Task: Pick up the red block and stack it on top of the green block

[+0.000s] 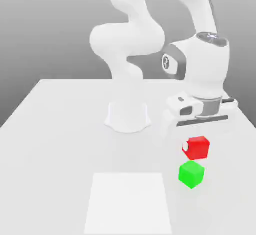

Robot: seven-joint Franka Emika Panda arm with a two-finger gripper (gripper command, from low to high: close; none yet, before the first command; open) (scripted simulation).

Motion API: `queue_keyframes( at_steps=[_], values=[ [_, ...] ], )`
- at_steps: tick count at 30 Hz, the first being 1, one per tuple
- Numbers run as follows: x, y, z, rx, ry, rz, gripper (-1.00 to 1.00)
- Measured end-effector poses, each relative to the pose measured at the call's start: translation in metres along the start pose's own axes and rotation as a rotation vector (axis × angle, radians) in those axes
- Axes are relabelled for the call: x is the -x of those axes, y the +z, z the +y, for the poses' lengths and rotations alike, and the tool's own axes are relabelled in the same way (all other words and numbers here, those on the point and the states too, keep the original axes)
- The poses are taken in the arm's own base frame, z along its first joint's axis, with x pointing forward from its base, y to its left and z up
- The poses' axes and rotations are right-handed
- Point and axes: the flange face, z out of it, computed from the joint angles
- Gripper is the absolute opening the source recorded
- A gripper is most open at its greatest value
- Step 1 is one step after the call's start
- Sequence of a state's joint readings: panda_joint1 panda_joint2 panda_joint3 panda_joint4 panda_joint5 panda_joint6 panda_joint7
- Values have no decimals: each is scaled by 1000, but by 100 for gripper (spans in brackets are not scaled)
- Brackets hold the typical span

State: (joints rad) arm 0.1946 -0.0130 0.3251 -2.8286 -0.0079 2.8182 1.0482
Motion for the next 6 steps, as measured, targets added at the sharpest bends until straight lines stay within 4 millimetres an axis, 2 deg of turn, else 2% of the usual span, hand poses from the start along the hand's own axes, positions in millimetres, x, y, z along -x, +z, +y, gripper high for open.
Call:
queue_keyframes(
  at_steps=[2,3,6],
  values=[
    [1,16,1,-1,-1,-3,-100],
    [3,23,1,-1,-3,-4,100],
    [3,23,1,-1,-3,-4,100]
  ],
)
